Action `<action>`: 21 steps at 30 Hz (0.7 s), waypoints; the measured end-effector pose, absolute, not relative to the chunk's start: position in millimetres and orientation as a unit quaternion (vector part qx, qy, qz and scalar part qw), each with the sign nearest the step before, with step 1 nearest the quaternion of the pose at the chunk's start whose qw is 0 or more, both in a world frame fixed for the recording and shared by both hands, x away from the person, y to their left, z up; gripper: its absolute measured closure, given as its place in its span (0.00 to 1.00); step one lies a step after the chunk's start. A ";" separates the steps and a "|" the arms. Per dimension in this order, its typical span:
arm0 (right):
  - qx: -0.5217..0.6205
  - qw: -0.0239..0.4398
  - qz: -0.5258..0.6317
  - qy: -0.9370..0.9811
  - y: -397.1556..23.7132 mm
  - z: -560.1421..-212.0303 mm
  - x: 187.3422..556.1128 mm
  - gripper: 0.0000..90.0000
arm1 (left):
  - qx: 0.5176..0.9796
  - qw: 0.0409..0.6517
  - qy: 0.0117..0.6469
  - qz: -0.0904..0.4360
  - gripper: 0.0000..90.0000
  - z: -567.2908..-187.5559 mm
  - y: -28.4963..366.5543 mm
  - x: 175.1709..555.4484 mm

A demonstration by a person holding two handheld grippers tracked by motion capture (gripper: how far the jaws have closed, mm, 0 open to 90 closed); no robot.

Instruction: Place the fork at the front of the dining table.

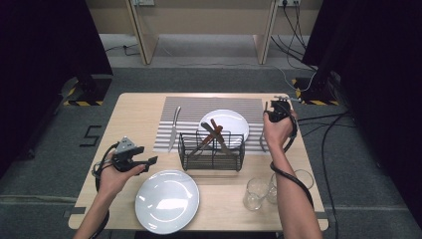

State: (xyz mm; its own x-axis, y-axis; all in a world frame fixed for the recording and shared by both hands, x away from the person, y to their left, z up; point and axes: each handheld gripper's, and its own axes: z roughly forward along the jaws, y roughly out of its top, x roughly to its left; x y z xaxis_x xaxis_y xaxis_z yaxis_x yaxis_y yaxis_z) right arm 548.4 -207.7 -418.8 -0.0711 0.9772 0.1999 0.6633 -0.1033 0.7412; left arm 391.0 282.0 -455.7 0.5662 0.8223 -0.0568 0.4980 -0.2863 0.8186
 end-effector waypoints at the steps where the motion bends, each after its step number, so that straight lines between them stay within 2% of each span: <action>1: 0.648 0.214 0.365 0.633 -207.4 -419.1 548.8 0.97 | 0.779 0.421 0.424 0.193 0.33 -455.7 282.0 391.0; 21: 0.650 0.211 0.360 0.635 -204.7 -431.1 561.8 0.97 | 0.779 0.421 0.423 0.193 0.33 -455.1 282.2 390.5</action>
State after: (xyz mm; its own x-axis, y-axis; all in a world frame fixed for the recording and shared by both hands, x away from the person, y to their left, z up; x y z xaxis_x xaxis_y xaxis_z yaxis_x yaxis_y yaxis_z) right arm 561.8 -204.7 -431.1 -0.0661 0.9775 0.2005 0.6737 -0.1045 0.7316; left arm 390.5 282.2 -455.1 0.5676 0.8215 -0.0551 0.4955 -0.2873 0.8197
